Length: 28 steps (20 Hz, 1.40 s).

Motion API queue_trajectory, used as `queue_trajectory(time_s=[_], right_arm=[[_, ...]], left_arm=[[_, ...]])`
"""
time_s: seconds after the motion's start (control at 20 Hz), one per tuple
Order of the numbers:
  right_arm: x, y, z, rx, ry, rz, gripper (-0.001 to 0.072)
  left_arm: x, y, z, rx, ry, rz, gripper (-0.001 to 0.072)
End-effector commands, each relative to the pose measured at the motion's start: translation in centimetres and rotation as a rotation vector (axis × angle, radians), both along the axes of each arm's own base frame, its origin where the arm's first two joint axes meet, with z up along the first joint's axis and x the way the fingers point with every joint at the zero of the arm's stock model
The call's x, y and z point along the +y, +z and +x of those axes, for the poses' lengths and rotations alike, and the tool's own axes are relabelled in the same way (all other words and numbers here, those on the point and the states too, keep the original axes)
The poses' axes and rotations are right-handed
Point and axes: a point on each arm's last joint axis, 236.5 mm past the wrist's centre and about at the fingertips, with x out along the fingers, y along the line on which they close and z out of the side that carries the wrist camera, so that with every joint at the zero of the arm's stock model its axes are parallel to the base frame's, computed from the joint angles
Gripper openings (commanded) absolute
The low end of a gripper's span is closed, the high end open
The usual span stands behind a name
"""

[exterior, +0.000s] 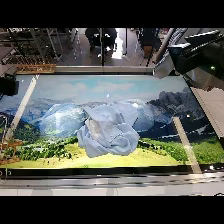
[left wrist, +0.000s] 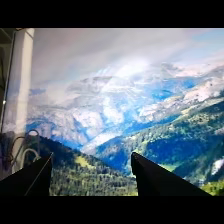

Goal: Fold the clothes and pants, and hang the long-sleeved shirts on hangers.

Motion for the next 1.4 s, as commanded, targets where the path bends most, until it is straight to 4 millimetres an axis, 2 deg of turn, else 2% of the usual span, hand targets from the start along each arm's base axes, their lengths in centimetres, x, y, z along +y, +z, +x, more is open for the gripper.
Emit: queue_trajectory(time_s=[0.0,0.15,0.4,0.5,0.55,0.8,1.05,1.15,1.25,1.35], right_arm=[[2.2,1.1,-1.2,0.02,0.088,0.137,0.0588],[3.3,2.0,-2.6,0.023,0.142,0.193,0.0588],[3.0,3.8,-4.3,-0.024,0.144,0.199,0.0588],[3.0,3.7,-4.7,-0.018,0.149,0.197,0.0588],[3.3,2.9,-5.0,0.015,0.162,0.18,0.0589],[5.0,-4.2,-7.1,0.29,0.259,0.041,0.0588],[5.5,-11.2,-9.7,0.583,0.345,-0.062,0.0587],[5.5,-14.4,-9.8,0.734,0.323,-0.019,0.0566],[5.7,-18.9,-9.6,0.912,0.272,0.062,0.0566],[6.0,-24.6,-9.3,1.073,0.214,0.142,0.0574]], left_arm=[[-3.8,-1.2,0.3,0.03,-0.083,-0.148,0.054],[-6.9,-2.2,0.4,0.069,-0.165,-0.245,0.0541],[-14.2,-3.9,0.1,0.176,-0.343,-0.477,0.0543],[-16.2,-4.7,0.2,0.222,-0.388,-0.547,0.0543],[-16.8,-5.3,0.5,0.243,-0.397,-0.565,0.0543],[-17.4,-9.4,2.8,0.336,-0.371,-0.569,0.0542],[-17.3,-13.5,4.8,0.416,-0.338,-0.547,0.0542],[-17.4,-15.3,5.2,0.454,-0.37,-0.506,0.0542],[-17.6,-16.8,6.2,0.47,-0.364,-0.506,0.0543],[-17.7,-19.1,7.5,0.499,-0.327,-0.524,0.0545]])
